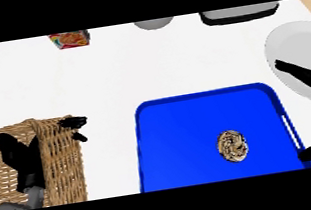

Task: Pick the cupcake from the tray and place it in the plate

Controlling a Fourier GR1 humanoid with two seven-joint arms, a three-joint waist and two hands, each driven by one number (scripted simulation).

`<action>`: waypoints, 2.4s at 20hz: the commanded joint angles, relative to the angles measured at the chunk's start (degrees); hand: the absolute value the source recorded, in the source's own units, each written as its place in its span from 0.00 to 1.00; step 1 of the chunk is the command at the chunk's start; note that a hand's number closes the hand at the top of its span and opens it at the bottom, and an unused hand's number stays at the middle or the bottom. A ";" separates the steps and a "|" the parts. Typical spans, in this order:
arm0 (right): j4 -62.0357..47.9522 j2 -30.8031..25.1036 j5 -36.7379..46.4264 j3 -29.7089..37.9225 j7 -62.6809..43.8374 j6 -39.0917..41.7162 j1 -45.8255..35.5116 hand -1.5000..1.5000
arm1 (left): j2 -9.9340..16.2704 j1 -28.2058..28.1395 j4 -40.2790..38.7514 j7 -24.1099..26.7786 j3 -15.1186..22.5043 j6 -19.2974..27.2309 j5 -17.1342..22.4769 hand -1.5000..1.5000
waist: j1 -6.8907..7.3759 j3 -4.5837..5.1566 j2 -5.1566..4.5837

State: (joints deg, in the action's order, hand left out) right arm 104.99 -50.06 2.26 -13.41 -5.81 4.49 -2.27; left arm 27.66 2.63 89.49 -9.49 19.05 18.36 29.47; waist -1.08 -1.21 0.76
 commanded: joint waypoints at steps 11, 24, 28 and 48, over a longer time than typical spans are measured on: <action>6.50 8.94 12.88 -12.87 -19.23 -0.95 0.26 0.00 | -4.75 -1.18 -5.87 1.03 3.17 -0.13 -3.08 0.50 | 1.05 1.28 -0.86; 2.02 13.66 24.42 -16.88 -20.72 -2.62 0.93 0.00 | -5.57 -1.82 -4.84 -1.07 0.79 -1.39 -5.53 0.50 | 0.97 1.24 -0.77; -0.86 16.91 26.59 -17.61 -24.16 -1.12 -3.23 0.00 | -6.99 -1.31 -3.12 -2.74 1.90 -0.64 -6.53 0.50 | 1.43 1.24 -0.82; -12.12 21.47 36.33 -22.87 -15.98 -0.85 -5.46 1.00 | -8.61 -4.95 -2.74 -1.44 0.30 -2.78 -9.80 0.50 | 1.40 1.25 -0.82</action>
State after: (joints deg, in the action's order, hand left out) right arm 94.47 -29.61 36.20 -35.49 -23.06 4.63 -7.29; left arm 22.84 3.01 91.84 -19.29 16.20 14.94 24.04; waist 0.33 -1.72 0.86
